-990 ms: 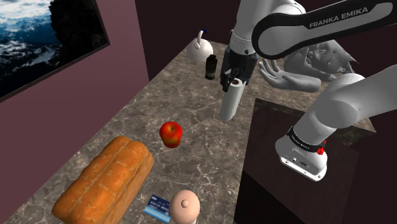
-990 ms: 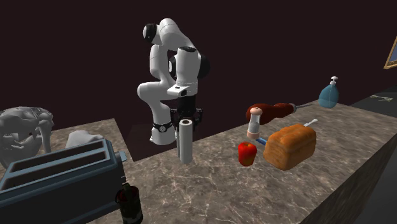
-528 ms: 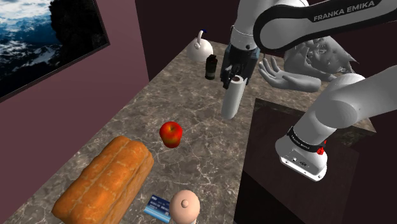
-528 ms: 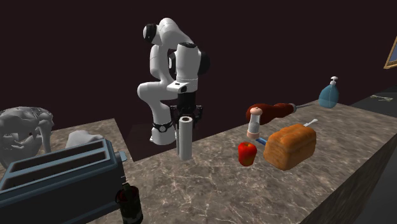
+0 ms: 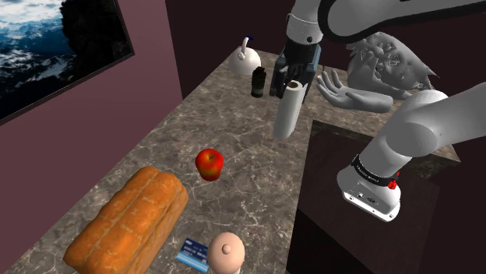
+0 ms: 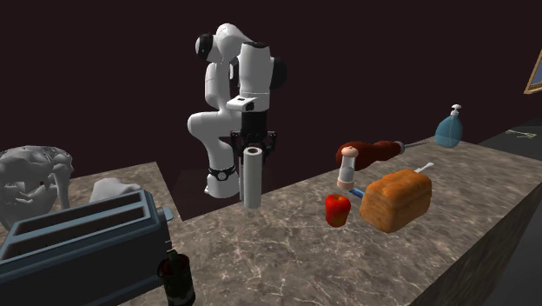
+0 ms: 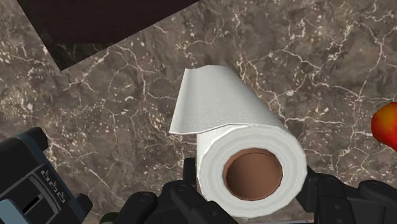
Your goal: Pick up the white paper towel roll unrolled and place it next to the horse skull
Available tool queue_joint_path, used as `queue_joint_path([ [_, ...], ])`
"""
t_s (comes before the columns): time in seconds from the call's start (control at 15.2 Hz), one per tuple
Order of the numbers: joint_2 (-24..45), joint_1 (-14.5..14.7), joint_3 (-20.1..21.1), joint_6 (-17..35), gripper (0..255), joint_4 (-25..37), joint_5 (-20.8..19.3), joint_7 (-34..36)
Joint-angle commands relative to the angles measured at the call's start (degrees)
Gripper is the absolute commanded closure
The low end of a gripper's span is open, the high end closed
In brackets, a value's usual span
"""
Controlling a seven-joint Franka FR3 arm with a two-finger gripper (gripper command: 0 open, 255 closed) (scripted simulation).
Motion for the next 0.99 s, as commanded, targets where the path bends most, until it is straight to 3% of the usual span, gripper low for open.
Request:
queue_joint_path([
  [0.0,-0.32,-0.06,-0.28,-1.72,255,1.38,-0.20,-0.02],
  [0.92,-0.91,-0.77,-2.16,-12.60,255,11.67,-1.67,-0.32],
])
